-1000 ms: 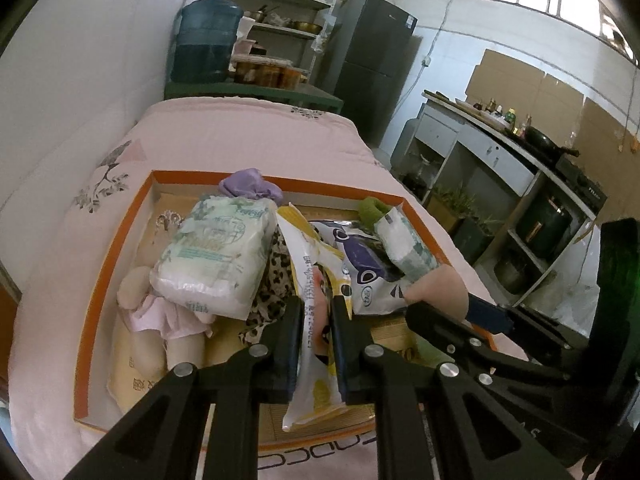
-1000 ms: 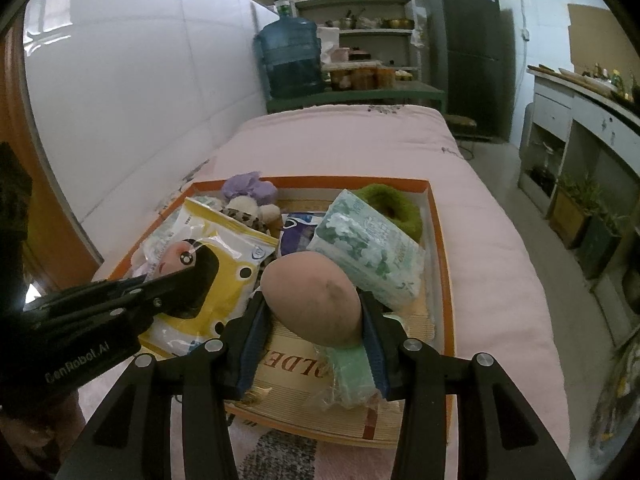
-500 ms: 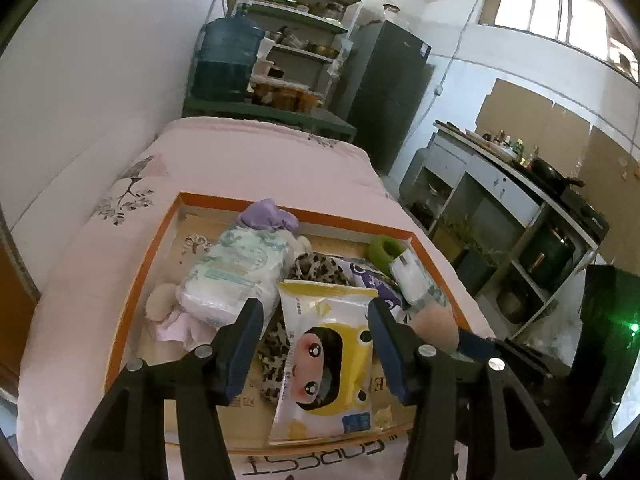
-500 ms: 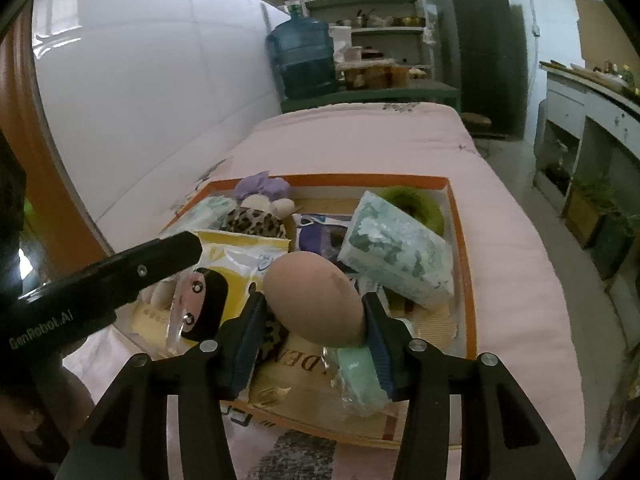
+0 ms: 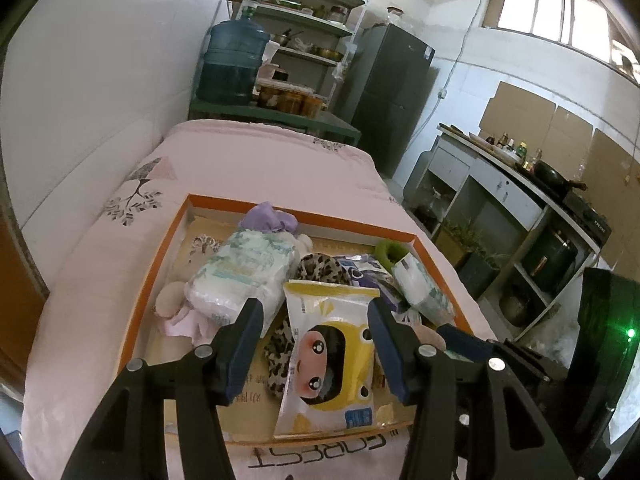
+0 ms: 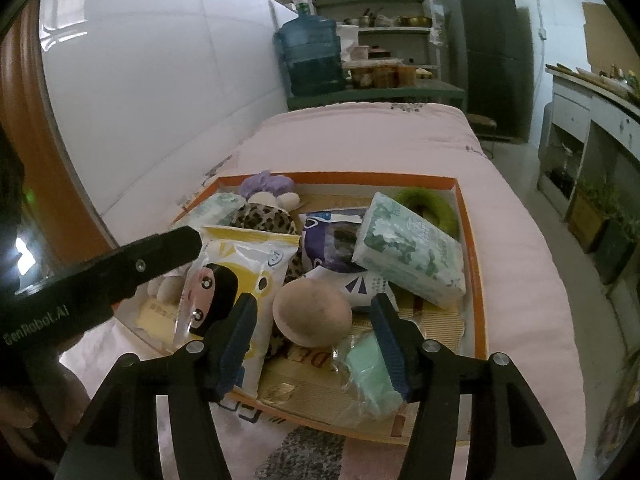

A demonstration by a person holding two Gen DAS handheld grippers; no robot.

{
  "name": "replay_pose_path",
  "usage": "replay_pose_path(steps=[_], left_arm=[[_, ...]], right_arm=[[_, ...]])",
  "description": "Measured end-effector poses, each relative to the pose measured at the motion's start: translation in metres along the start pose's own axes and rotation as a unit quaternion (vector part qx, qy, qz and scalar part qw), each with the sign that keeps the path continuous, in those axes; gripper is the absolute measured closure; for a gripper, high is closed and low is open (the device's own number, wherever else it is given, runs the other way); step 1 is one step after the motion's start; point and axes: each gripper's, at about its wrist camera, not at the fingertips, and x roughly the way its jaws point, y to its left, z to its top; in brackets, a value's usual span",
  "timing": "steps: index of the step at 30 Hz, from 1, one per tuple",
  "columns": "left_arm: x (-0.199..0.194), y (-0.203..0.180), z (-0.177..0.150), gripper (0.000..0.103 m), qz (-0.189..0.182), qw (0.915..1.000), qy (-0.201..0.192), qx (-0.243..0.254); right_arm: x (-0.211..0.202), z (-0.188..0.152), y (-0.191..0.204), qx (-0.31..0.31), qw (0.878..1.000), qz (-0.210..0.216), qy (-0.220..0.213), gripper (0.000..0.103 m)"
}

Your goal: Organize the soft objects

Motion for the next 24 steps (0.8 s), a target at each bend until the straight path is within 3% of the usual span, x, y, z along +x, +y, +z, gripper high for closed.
replay_pose_path(steps=[24], left_arm=[[-0.043, -0.011, -0.014, 0.049, 0.025, 0.9994, -0.011, 0.022]], right_arm=[[-0.051, -0.004, 0.012, 0.012, 0.999, -0.028, -0.029, 0.042]])
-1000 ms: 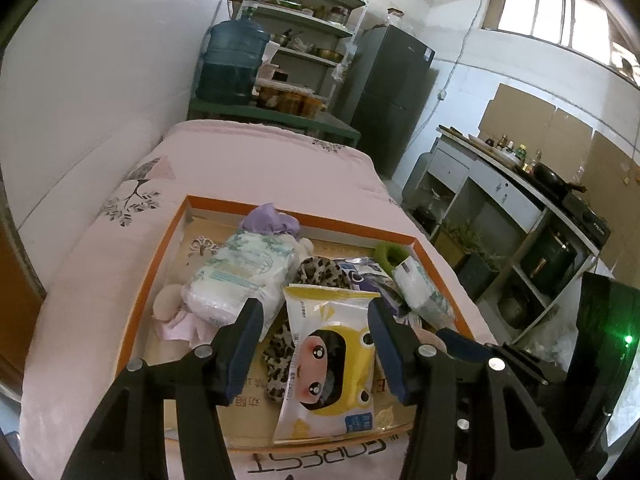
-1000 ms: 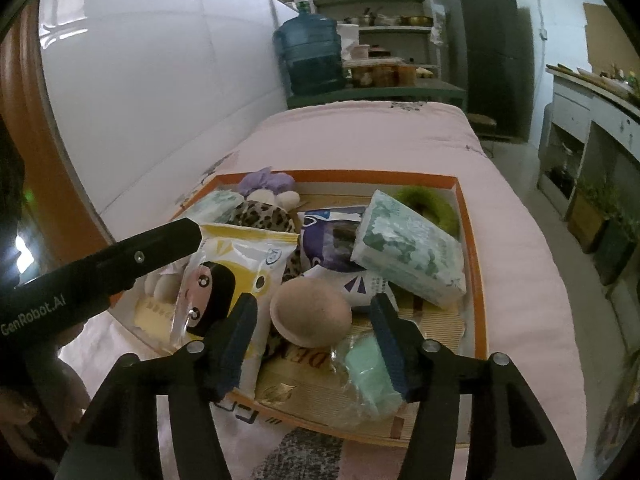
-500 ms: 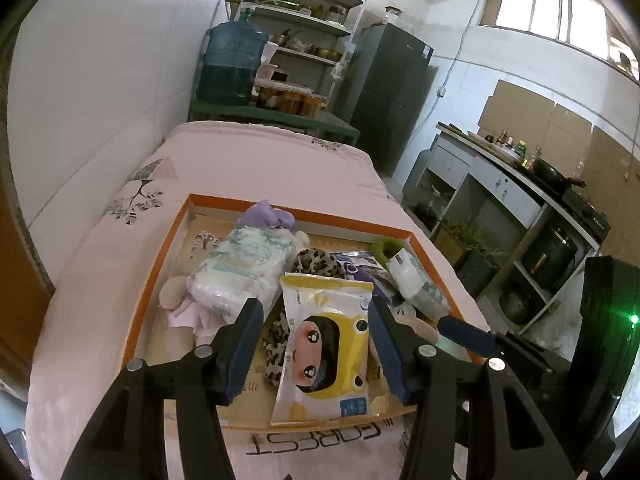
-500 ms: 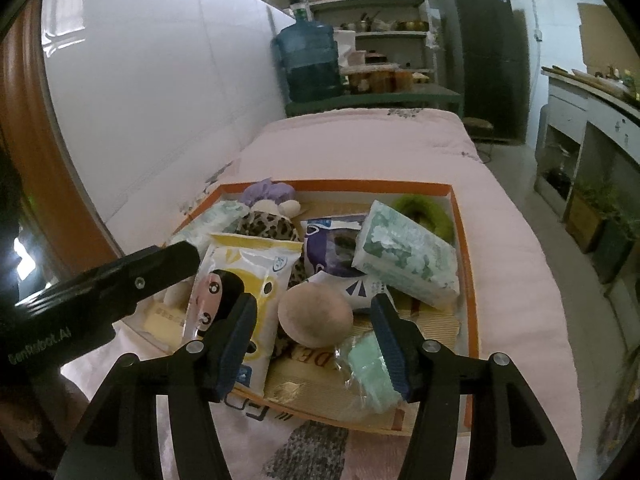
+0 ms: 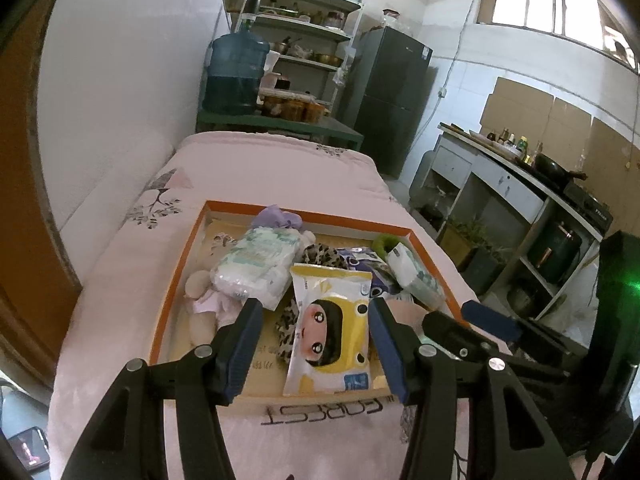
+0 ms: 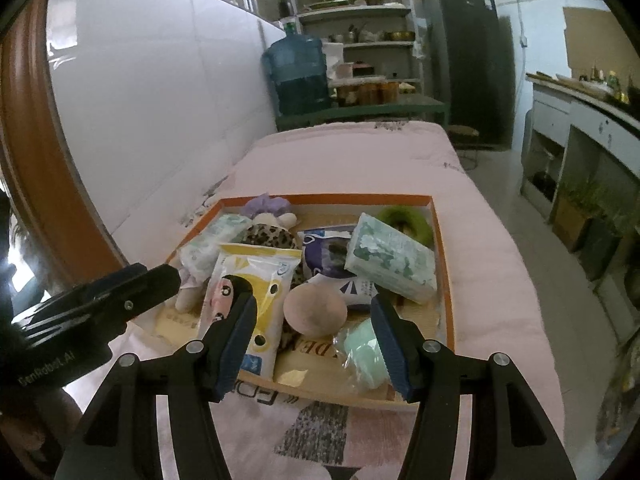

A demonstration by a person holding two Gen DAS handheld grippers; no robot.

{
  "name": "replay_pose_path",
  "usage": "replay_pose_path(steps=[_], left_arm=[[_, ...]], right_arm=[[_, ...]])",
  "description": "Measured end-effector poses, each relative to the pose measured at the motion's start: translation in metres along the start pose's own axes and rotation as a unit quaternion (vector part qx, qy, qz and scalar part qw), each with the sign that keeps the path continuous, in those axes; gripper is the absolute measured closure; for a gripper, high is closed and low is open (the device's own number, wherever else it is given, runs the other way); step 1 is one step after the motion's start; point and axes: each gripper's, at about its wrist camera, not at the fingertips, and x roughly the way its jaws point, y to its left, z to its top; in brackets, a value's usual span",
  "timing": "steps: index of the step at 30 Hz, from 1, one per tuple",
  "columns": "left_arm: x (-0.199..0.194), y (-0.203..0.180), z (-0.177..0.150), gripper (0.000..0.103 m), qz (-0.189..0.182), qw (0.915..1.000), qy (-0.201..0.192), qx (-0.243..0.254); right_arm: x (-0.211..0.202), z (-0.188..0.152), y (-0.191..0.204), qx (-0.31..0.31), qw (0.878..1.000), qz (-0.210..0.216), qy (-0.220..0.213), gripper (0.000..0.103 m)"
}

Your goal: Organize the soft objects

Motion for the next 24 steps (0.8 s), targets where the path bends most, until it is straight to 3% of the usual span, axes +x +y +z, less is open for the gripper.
replay_pose_path(steps=[24], left_arm=[[-0.058, -0.006, -0.017, 0.049, 0.01, 0.9996, -0.025, 0.013]], right_arm=[[-0.059, -0.012, 0.039, -0.026, 0.999, -0.03, -0.028, 0.042]])
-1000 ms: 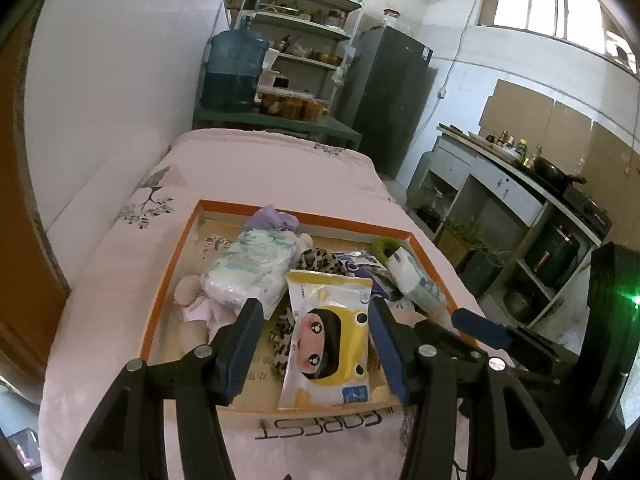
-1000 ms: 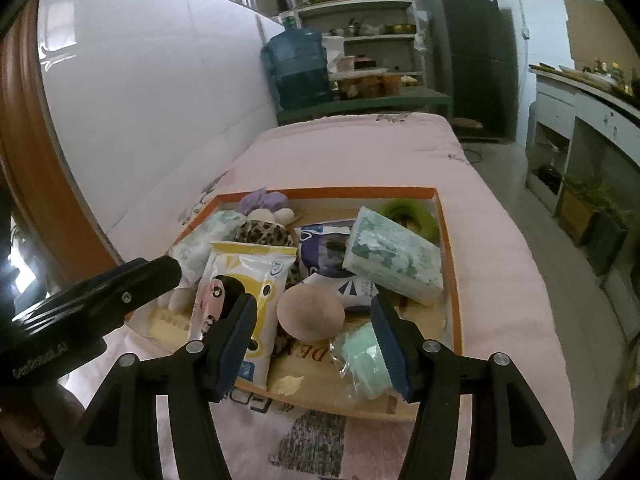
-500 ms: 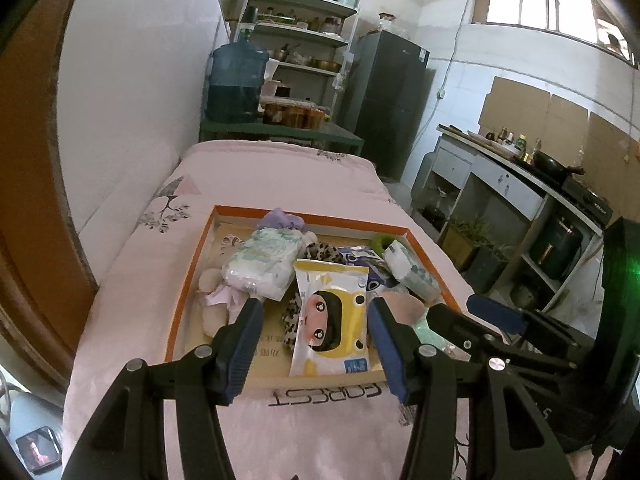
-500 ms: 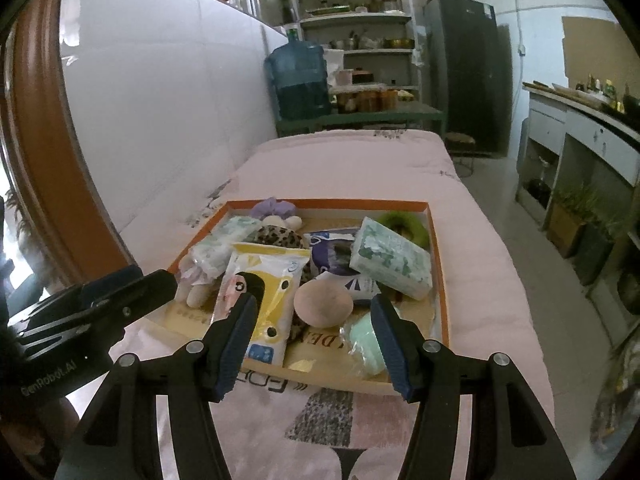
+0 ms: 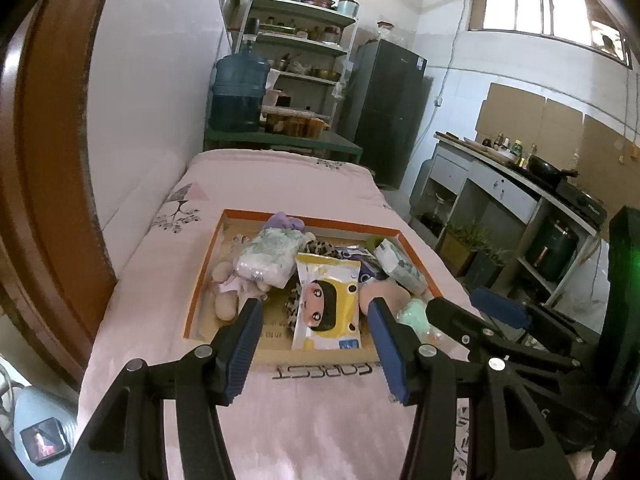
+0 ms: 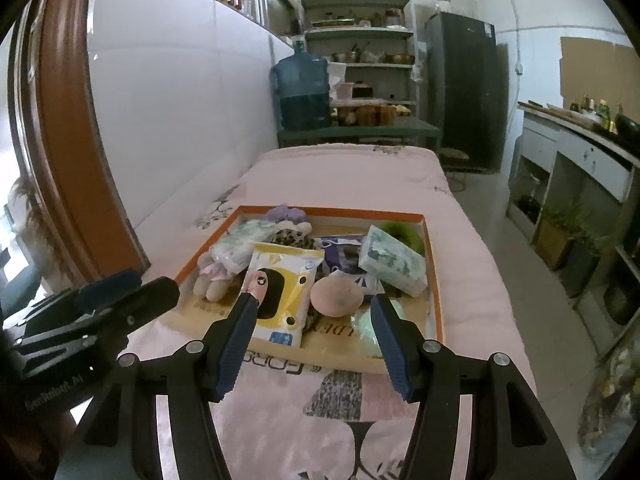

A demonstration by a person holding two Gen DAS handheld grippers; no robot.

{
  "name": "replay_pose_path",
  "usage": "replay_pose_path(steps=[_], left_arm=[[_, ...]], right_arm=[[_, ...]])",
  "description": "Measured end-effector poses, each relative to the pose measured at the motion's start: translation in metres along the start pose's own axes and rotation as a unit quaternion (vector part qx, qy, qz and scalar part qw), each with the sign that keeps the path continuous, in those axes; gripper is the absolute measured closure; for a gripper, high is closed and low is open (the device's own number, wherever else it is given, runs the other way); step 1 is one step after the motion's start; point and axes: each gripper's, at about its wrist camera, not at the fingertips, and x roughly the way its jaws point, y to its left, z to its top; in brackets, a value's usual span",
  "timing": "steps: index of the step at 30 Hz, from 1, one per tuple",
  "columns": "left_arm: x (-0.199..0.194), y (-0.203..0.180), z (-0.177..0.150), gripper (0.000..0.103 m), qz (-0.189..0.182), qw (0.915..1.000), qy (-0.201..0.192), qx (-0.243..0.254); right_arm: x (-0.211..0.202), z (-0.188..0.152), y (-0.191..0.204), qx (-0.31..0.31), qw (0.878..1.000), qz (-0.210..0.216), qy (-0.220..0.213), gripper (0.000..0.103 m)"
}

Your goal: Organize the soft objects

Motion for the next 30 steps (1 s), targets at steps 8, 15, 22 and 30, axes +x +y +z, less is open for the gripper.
replay_pose_path(steps=[8, 15, 22, 30], left_arm=[[-0.026, -0.002, -0.012, 0.049, 0.029, 0.9995, -0.01, 0.013], [-0.052, -0.005, -0.018, 0.049, 0.057, 0.9981, -0.022, 0.006], [-0.082, -0.012, -0.026, 0.049, 0.109, 0.9935, -0.033, 0.012], [-0.11, -0.017, -0.033, 0.049, 0.111, 0.9932, -0.031, 0.011]], right_arm=[[-0.019, -0.007, 0.009, 0.006, 1.0, -0.017, -0.003, 0.042], [-0.042, -0.013, 0.017, 0.003, 0.999, -0.032, -0.003, 0.042], [-0.077, -0.023, 0.038, -0.023, 0.996, -0.083, -0.027, 0.035], [-0.111, -0.025, 0.048, -0.002, 0.994, -0.093, -0.055, 0.035]])
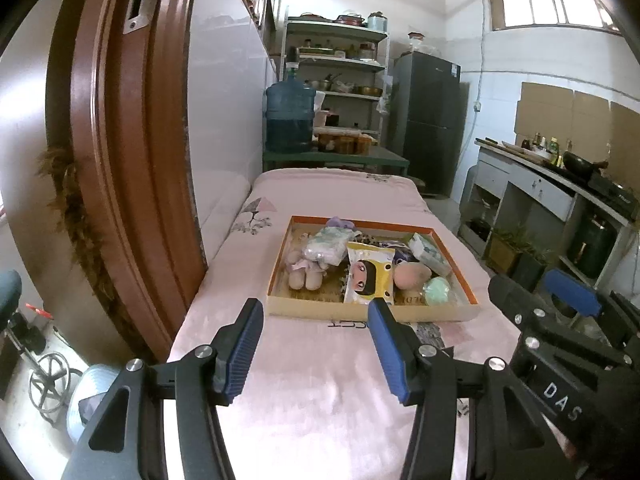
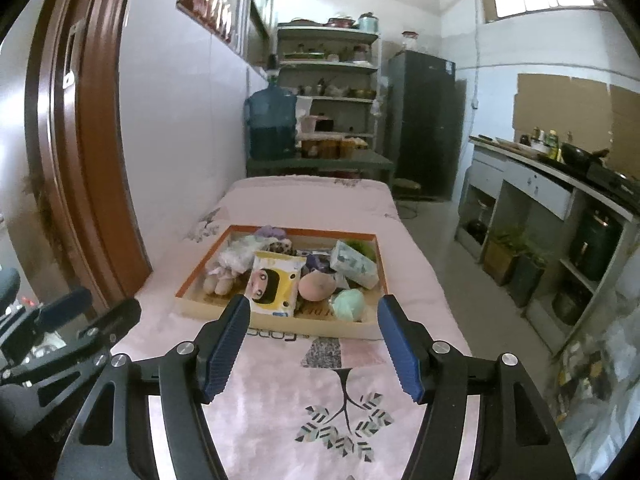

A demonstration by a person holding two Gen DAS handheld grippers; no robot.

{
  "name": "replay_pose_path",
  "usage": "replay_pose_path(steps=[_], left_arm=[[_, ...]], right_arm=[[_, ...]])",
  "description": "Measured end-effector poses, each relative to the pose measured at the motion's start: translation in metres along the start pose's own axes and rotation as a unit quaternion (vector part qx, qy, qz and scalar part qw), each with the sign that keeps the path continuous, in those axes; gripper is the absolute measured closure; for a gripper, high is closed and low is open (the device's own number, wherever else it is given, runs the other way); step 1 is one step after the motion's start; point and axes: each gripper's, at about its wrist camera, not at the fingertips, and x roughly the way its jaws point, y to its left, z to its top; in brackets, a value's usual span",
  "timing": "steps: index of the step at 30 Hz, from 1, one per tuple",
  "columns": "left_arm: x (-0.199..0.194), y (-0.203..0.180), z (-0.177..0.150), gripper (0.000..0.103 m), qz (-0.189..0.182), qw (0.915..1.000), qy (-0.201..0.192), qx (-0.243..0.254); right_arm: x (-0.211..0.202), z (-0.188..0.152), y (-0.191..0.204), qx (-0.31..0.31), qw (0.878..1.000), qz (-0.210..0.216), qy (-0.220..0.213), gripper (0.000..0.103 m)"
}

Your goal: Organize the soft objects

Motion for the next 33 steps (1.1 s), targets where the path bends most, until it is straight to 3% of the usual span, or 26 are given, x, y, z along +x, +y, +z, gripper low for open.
replay_pose_path(steps=[7, 14, 33], left_arm=[[-0.018, 0.001, -0.004, 0.049, 0.01, 0.9999, -0.003, 0.001], [-0.025, 0.004, -0.007, 0.049, 0.029, 0.9996, -0.003, -0.001], [-0.022, 0.006, -0.01, 0.049, 0.041, 0.9991, 0.004, -0.005]], right_arm=[[-0.009, -0.003, -0.003, 0.025, 0.999, 0.012, 0.017, 0.035], [-0.016, -0.008, 0.009, 0.008, 1.0, 0.008, 0.015, 0.035], [-0.017, -0.009, 0.012, 0.005, 1.0, 0.017, 0.019, 0.035]])
